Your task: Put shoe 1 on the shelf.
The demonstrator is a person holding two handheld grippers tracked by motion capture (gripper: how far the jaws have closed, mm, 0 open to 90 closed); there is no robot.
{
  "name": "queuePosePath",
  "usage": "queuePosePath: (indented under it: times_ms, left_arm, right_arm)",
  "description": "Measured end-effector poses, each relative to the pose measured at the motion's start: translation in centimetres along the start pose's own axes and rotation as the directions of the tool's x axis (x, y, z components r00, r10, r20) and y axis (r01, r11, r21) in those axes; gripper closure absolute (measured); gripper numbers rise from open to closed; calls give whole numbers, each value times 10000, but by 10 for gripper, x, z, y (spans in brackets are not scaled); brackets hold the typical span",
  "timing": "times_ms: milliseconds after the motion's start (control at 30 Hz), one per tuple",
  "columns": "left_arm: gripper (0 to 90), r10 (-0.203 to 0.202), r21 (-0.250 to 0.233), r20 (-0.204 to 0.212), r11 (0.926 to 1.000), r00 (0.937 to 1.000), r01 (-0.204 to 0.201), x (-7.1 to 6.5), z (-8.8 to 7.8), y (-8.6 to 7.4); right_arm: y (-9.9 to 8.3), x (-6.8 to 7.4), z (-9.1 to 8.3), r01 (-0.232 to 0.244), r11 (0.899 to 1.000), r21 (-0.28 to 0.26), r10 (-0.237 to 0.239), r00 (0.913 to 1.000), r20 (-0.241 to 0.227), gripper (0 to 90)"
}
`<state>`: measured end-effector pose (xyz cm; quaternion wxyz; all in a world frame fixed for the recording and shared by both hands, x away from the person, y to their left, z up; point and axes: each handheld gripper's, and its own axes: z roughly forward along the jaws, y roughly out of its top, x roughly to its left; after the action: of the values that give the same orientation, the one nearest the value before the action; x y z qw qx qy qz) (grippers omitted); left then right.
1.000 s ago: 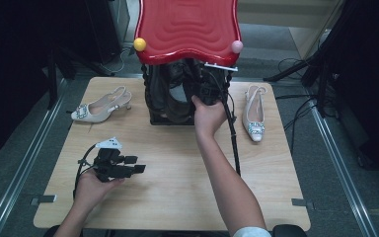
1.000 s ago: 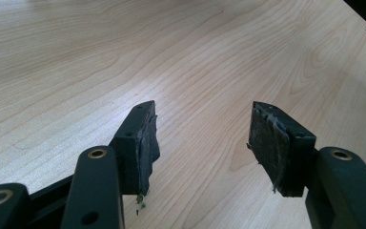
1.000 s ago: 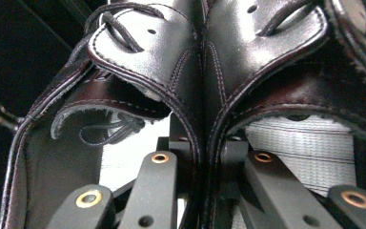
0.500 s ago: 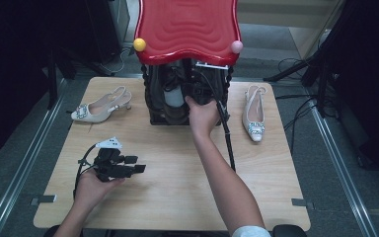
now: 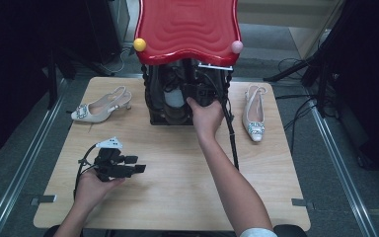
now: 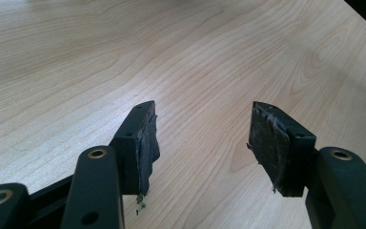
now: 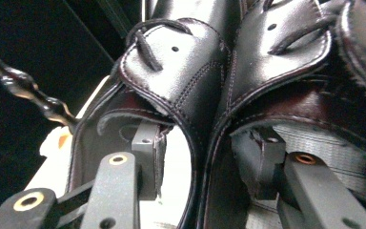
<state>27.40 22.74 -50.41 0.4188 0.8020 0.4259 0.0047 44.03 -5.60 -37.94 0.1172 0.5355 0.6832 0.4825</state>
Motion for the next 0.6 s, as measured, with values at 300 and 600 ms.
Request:
queuePosePath:
  times_ms: [300,600]
  left_arm:
    - [427,42,-7,-42,10000,10000,-42,0,0,0]
    - [428,93,-118,-14,9999,10000,-93,-2,-1,4]
  right_arm:
    - [-6,-1,-27,398,9992,-9,-398,9972,-636,535]
    - [-17,-1,-52,1003,9949,109,-982,9874,-1240,516]
